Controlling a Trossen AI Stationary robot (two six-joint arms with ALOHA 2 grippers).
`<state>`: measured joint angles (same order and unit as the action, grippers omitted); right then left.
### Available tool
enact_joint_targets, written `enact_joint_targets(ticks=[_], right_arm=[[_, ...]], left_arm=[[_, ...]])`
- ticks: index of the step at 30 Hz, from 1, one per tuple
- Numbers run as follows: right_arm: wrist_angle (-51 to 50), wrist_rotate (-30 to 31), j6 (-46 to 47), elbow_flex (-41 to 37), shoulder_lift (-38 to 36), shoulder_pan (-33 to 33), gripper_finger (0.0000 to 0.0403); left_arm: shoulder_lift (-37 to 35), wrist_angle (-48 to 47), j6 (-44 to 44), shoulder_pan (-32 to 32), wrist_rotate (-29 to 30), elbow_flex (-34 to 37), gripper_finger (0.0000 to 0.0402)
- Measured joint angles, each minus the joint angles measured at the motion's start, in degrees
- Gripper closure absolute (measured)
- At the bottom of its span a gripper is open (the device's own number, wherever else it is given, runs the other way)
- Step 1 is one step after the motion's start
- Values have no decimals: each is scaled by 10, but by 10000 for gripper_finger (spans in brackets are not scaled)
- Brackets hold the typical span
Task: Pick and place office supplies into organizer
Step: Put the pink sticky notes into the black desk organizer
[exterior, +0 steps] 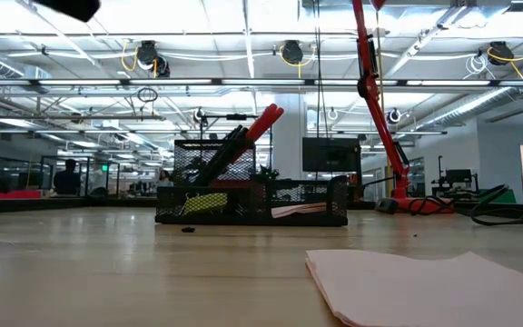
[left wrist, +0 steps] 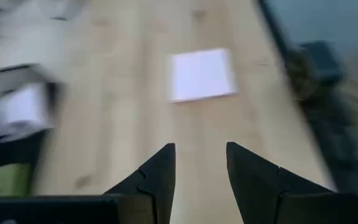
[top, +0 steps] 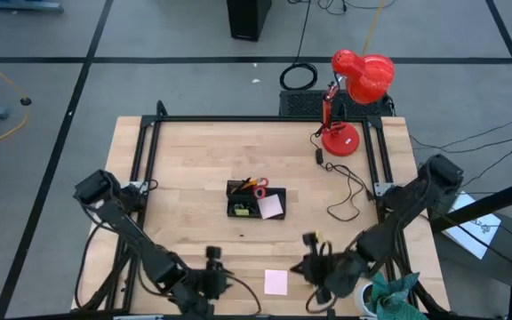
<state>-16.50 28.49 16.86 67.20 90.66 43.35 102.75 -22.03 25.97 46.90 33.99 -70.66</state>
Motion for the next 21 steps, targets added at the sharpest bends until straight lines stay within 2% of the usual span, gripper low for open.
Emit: enact_joint_targets(ticks=[4,10,15,21], right_arm=[[22,-29,28,0,59,10,403],[21,-124,83,0,145,-7,403],[65,-190,91,0,190,-18,403],[106,-231,71,0,213,-21,403]], left_arm=[[32,97,-65,-20,-70,0,252],[60,237,-106,-62,-75,0,252],[68,247,-112,-93,-85,0,252],[67,250,-138,-96,-85,0,252]])
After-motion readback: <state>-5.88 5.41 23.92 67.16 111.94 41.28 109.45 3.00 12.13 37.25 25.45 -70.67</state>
